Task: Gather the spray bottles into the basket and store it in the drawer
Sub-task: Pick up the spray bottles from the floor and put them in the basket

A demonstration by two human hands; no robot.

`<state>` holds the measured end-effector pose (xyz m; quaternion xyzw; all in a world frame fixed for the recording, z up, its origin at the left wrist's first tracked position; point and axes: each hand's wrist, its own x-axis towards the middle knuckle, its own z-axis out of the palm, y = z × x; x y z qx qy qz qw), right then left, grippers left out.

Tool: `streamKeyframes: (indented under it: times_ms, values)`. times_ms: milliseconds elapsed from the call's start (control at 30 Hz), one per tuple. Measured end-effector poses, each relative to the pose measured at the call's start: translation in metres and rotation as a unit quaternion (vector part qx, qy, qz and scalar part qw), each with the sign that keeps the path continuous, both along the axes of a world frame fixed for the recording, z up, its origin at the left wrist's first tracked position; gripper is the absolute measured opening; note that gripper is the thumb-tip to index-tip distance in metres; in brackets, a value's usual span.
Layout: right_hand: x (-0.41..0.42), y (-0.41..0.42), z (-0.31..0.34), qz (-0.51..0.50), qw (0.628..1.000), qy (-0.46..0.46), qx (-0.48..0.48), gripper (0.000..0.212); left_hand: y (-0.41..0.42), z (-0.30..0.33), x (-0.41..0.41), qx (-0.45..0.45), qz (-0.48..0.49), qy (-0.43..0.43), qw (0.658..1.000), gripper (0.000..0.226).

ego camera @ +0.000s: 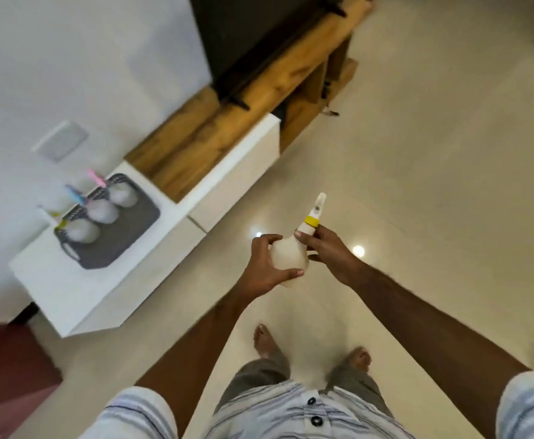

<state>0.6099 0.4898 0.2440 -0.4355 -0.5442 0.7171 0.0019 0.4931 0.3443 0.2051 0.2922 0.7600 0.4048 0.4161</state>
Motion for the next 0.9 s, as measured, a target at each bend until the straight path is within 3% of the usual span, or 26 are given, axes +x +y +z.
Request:
streamKeyframes:
  times_ms: [167,367,633,800,900]
  values:
    - [-0.131,-0.054,0.016,0.149,0.986,0.015,0.068,0.034,-0.087,0.01,-0.104,0.018,0.079,-0.032,0.996,0.077]
    - [-0.269,-0.112,0.011,0.302,0.946,0.036,0.113,0.028,-0.193,0.003,-0.196,-0.01,0.267,-0.012,0.964,0.023]
    - [-0.467,-0.197,-0.052,0.481,0.85,0.053,0.207,0.04,-0.308,-0.036,-0.317,-0.16,0.328,-0.013,0.931,0.023]
    - [-0.55,-0.239,-0.086,0.553,0.782,0.096,0.271,0.043,-0.341,-0.062,-0.384,-0.182,0.381,-0.002,0.906,0.027]
    - [-0.583,-0.264,-0.11,0.567,0.767,0.099,0.284,0.042,-0.355,-0.088,-0.42,-0.185,0.401,-0.008,0.897,0.027]
